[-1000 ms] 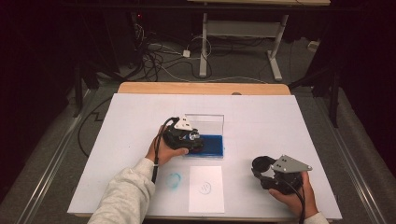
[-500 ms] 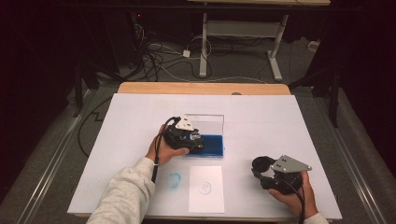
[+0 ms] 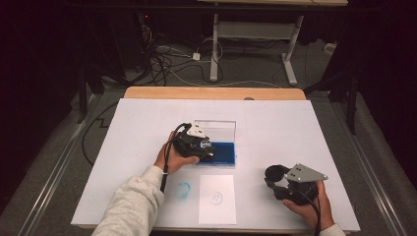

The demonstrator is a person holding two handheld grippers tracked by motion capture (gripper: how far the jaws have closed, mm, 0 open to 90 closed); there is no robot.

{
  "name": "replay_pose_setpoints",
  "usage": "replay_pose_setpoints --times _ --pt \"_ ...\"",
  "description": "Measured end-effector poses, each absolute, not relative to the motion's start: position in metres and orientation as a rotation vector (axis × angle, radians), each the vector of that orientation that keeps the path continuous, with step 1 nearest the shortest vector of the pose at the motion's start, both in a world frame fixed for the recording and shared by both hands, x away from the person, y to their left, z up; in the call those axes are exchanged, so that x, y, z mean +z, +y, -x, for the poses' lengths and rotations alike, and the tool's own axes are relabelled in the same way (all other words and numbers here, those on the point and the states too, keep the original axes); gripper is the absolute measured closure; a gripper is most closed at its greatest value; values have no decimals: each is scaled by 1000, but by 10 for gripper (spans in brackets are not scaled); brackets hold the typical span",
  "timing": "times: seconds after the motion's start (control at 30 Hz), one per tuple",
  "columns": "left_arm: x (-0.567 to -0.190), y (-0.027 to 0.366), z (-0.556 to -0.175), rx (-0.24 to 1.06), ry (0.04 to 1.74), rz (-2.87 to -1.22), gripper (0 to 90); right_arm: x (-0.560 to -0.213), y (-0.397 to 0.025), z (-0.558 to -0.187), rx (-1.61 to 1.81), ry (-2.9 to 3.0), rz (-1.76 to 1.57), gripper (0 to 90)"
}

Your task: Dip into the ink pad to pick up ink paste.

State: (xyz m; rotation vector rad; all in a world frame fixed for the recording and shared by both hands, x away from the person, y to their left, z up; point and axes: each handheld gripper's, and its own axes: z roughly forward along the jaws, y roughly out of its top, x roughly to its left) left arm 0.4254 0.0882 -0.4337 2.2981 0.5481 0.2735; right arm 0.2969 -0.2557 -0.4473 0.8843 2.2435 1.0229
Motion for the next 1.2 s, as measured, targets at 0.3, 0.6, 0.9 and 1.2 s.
replay_pose_setpoints --times 0.3,0.6,0.9,1.2 --pt "-435 85 -421 315 555 -2294 550 -447 -256 -297 1019 2234 -891 386" --pt "-435 86 -423 301 563 -2297 550 -447 -254 -297 1002 2242 -885 386" --pt "-434 85 -422 302 563 -2303 550 -448 -254 -297 987 2249 -882 386" --pt "-434 84 -422 309 560 -2312 549 -448 -254 -297 987 2249 -878 386"
